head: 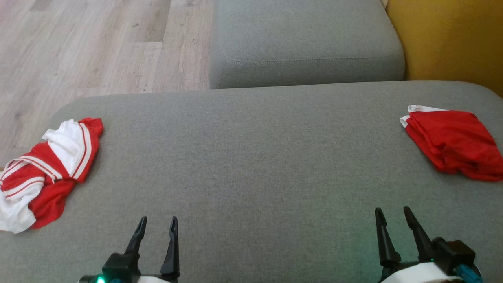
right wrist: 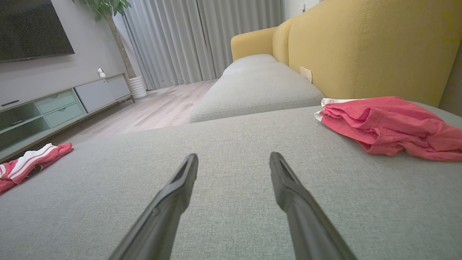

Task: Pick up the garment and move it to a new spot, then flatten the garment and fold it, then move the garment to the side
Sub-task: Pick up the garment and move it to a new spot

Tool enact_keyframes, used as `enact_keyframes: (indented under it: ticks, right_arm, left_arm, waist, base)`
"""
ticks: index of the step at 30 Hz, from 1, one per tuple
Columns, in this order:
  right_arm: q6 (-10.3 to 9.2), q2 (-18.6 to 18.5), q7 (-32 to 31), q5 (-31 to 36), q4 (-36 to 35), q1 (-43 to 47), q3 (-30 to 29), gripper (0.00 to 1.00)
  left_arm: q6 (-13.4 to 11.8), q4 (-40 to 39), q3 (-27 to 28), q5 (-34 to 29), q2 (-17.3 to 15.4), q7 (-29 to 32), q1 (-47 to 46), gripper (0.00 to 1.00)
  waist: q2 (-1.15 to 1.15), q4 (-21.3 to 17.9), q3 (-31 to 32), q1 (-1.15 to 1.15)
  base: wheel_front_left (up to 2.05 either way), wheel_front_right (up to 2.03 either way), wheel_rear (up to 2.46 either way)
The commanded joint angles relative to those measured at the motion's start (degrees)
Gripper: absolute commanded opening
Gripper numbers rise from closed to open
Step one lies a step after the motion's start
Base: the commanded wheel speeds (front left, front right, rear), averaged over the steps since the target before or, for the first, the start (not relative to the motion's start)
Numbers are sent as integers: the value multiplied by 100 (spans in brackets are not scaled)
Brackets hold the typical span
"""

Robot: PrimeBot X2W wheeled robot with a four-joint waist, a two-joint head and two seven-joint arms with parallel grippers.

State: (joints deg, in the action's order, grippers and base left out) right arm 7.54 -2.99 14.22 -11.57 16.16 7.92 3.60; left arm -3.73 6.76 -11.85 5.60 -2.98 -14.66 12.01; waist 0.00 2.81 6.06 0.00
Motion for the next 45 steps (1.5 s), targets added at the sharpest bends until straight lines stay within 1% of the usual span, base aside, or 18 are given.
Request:
enact_keyframes:
  ticks: [1, 8, 15, 22, 29, 35, 40, 45]
  right_arm:
    - [-5, -18, 78, 32, -197, -215, 118, 100]
    - [-5, -15, 78, 25, -210, -209, 85, 100]
    - [-5, -15, 78, 70, -230, -180, 83, 100]
    - [-5, -4, 78, 44, -218, -145, 178, 100]
    - [-5, 5, 78, 3, -225, -155, 248, 100]
    - [-5, 8, 78, -14, -226, -166, 256, 100]
    - [-5, 10, 78, 6, -257, -173, 221, 100]
    - [-5, 10, 78, 3, -250, -204, 242, 100]
  left_arm:
    - [-15, -160, 177, -37, 11, -34, -337, 100]
    - [-8, -144, 179, -45, 11, -34, -347, 100]
    - [-13, -138, 182, -50, 11, -34, -395, 100]
    - [-39, -134, 268, -68, 11, -34, -385, 100]
    - [-140, -181, 476, -97, 11, -34, -335, 100]
    - [-157, -205, 568, -124, 11, -34, -325, 100]
    - [-181, -239, 616, -139, 11, -34, -322, 100]
    - [-239, -246, 675, -127, 11, -34, -279, 100]
  waist:
    - [0, 2, 0, 0]
    - [0, 38, 0, 0]
    - [0, 284, -19, 0]
    - [0, 861, -32, 0]
    - [0, 1470, -81, 0]
    - [0, 1930, -131, 0]
    - [0, 2245, -202, 0]
    - [0, 2419, -267, 0]
  base:
    - [0, 0, 0]
    - [0, 0, 0]
    - [0, 0, 0]
    - [0, 0, 0]
    - [0, 0, 0]
    - [0, 0, 0]
    - [0, 0, 0]
    - [0, 0, 0]
